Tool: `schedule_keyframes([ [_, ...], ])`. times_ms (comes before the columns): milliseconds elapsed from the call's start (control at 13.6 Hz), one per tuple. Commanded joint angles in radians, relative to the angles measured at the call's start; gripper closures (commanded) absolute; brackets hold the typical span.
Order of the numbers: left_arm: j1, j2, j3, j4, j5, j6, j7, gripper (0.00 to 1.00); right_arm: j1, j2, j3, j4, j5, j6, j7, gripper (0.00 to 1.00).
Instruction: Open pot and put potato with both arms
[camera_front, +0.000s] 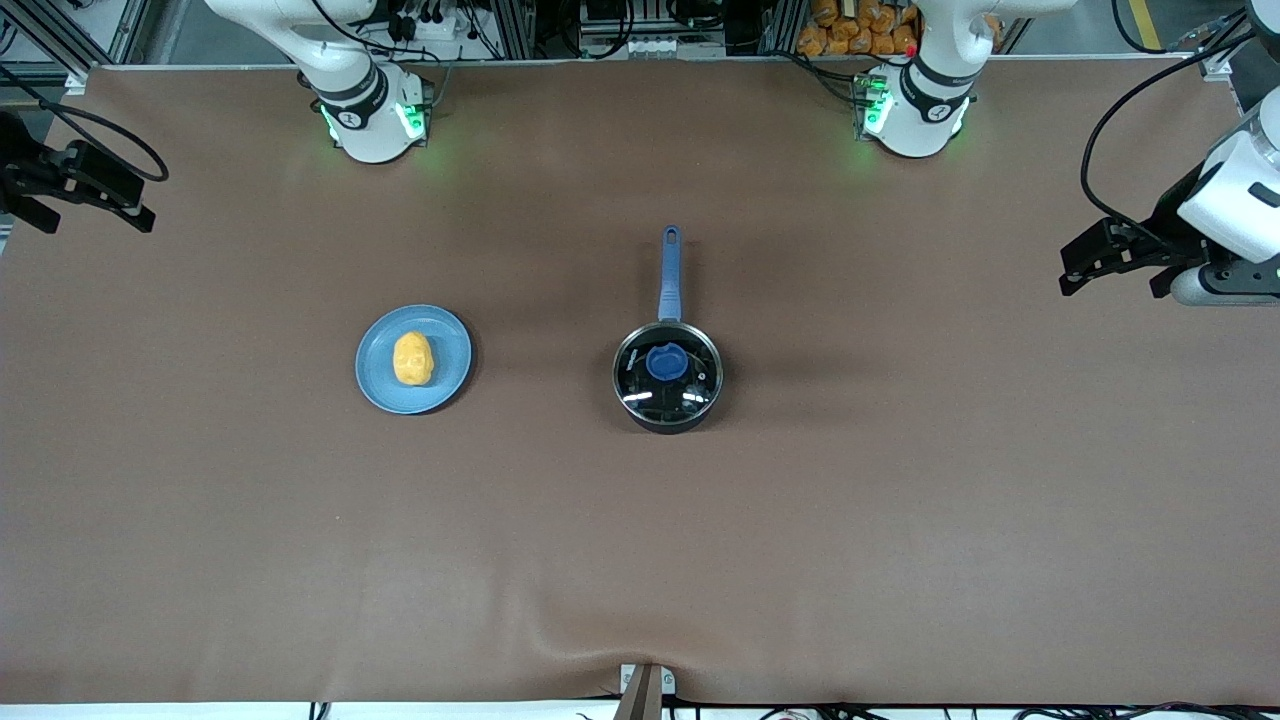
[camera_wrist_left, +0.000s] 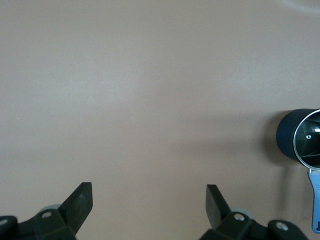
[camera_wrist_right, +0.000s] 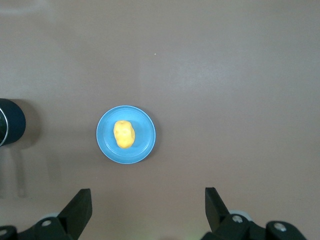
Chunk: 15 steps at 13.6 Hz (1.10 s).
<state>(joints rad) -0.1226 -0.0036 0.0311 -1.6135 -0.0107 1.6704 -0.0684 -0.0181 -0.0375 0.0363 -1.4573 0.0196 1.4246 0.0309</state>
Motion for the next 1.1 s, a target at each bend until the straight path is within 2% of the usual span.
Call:
schedule_keyframes([
  [0, -0.017, -0.022, 0.013, -0.016, 0.023, 0.005, -0.008, 0.0, -0.013, 0.005, 0.002, 0.015, 0.013, -0.015, -0.008, 0.0],
  [220, -0.017, -0.022, 0.047, -0.013, -0.025, 0.006, -0.017, 0.0, -0.013, 0.004, 0.002, 0.015, 0.013, -0.013, -0.008, 0.0],
  [1028, -0.023, -0.007, 0.046, 0.007, -0.028, -0.001, -0.021, 0.0, -0.014, 0.005, 0.002, 0.015, 0.013, -0.013, -0.008, 0.0],
])
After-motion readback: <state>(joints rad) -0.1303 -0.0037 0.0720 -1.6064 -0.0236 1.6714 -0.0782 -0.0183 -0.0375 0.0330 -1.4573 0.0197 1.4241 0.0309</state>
